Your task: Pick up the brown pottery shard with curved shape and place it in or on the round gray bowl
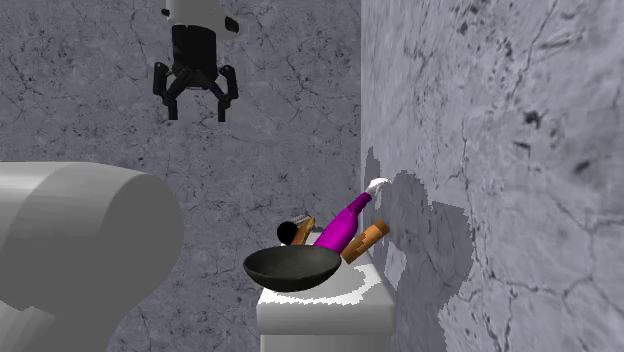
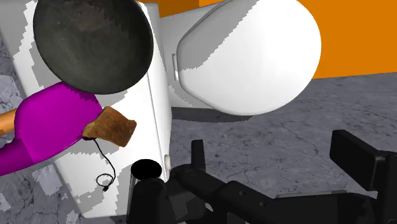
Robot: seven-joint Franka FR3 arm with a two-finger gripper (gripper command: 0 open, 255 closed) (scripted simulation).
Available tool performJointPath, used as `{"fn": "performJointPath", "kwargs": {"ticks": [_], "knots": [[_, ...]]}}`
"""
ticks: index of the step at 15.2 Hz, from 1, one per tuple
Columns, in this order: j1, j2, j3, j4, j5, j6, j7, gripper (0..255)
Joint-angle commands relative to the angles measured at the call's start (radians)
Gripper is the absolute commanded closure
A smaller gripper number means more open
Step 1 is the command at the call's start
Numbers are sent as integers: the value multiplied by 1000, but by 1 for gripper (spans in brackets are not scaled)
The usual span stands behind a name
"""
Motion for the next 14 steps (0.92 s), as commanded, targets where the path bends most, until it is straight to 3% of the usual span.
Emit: {"fn": "performJointPath", "kwargs": {"ticks": [1,8,14], "knots": [[0,0,0,0,0,0,0,0],[7,210,-202,62,21,36,-217,0],[24,447,-361,169,88,37,-421,0]]}}
